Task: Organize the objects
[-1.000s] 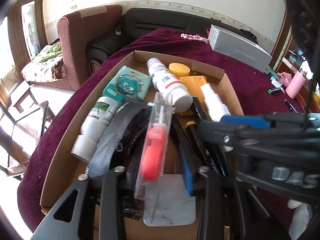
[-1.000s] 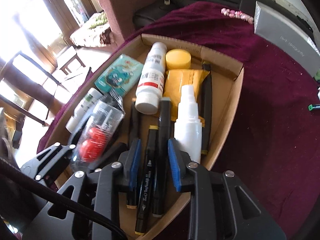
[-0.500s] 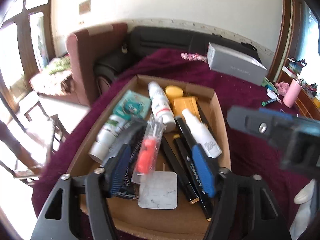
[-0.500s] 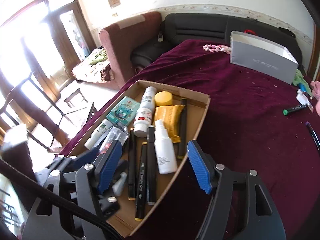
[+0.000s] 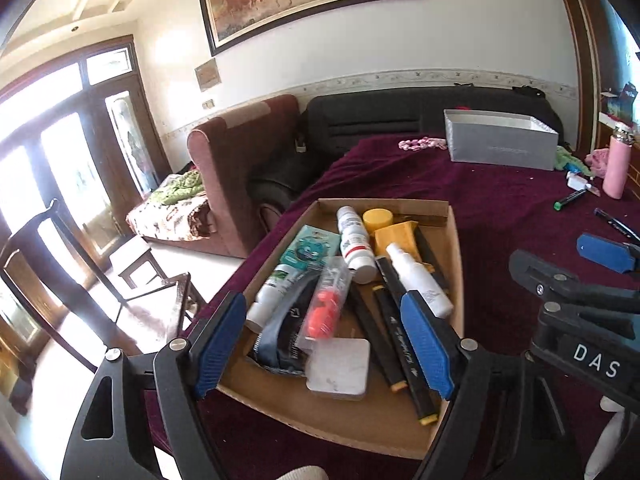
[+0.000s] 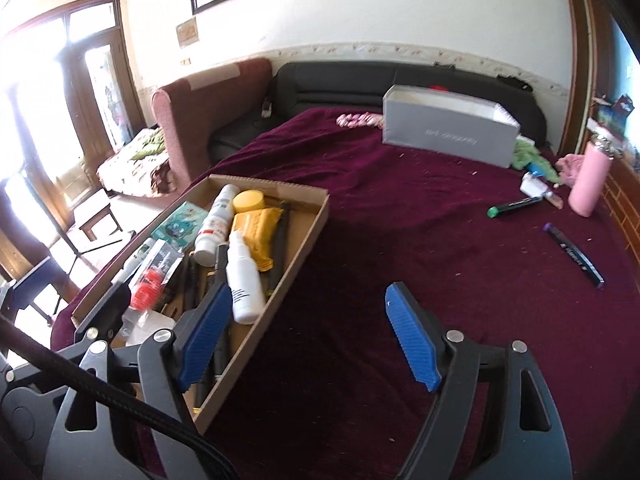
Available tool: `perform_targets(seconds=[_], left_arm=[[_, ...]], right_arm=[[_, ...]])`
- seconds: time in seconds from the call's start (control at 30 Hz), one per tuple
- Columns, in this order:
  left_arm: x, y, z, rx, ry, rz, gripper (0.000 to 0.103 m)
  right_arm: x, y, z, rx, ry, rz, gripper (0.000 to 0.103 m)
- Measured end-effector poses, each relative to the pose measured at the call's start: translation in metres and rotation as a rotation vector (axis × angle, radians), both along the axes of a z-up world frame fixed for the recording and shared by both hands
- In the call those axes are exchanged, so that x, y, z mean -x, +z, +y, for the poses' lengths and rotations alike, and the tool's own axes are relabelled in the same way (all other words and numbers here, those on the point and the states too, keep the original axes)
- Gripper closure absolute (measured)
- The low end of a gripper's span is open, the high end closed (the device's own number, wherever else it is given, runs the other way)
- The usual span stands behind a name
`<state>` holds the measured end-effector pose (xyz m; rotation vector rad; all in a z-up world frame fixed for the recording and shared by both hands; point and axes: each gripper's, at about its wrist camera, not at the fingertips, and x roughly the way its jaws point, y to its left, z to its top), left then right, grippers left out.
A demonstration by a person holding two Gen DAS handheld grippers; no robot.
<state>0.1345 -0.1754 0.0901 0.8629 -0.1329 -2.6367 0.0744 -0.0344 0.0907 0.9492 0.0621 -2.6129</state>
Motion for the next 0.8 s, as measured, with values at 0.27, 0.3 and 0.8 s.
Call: perform_targets(seconds=[0.27, 0.3, 0.8], left_arm=[[-0.009, -0.007, -0.017, -0.085, 0.037, -0.028, 0.028], [-0.01, -0.007, -0.019, -0.085, 0.048, -0.024, 0.028], [-0.018, -0.012, -0.036, -0.142, 0.078, -0.008, 0.021]], right_arm=[[-0.019, 0.003, 0.015, -0.059, -0.098, 0.142, 0.021], [-0.02, 0.0, 0.016, -0.078, -0.11, 0.151, 0.021], [-0.028, -0.026, -0.002, -0.154, -0.067, 0.091, 0.021]])
